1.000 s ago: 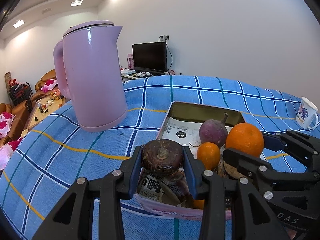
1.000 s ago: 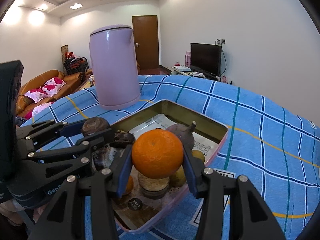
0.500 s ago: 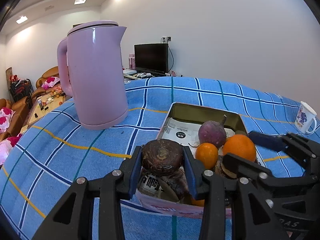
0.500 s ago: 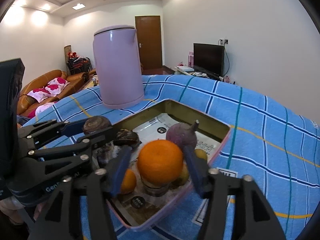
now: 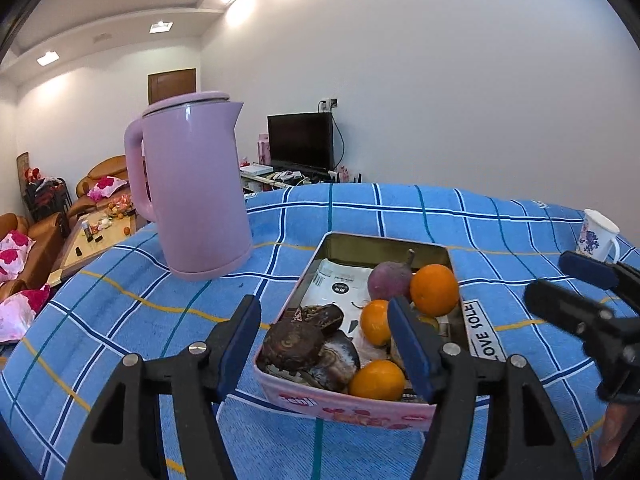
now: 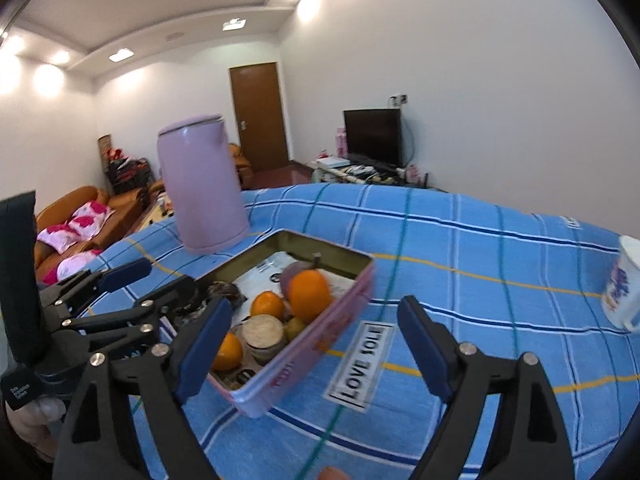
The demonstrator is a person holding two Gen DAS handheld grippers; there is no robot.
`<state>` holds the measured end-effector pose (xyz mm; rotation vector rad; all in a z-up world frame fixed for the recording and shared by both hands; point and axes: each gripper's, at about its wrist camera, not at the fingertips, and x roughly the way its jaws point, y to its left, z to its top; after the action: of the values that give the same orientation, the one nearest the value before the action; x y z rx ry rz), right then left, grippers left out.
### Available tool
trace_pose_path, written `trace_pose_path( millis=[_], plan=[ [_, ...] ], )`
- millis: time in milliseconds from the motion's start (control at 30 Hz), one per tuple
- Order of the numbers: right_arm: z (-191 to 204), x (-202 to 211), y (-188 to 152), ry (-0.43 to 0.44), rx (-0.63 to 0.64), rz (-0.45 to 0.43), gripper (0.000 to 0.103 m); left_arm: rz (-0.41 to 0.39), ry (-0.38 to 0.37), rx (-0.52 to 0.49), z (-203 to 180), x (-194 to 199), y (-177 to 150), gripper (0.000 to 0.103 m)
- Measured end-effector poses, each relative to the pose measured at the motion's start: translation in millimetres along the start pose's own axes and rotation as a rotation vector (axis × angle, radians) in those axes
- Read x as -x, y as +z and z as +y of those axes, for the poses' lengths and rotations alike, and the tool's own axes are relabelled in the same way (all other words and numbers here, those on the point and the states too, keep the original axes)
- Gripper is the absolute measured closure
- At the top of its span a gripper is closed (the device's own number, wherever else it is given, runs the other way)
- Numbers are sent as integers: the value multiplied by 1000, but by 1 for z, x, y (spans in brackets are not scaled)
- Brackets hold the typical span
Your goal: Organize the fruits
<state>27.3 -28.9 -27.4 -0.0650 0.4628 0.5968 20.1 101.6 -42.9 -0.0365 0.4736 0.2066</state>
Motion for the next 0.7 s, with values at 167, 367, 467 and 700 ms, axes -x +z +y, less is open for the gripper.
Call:
trace_pose_path(
  millis=[167, 367, 467, 700],
  plan=[
    [-10, 15, -1, -14, -34, -19, 13, -9, -5, 0, -3, 9, 0, 36],
    [-11, 24, -5, -22, -32, -26, 10, -14, -5, -6, -7, 16, -1, 36],
    [-12, 26, -7, -29, -35, -27, 10, -15, -5, -7, -8, 19, -2, 36],
    [-13, 27, -9, -33, -37, -25, 10, -16, -6, -10, -9, 20, -2, 35]
  ],
)
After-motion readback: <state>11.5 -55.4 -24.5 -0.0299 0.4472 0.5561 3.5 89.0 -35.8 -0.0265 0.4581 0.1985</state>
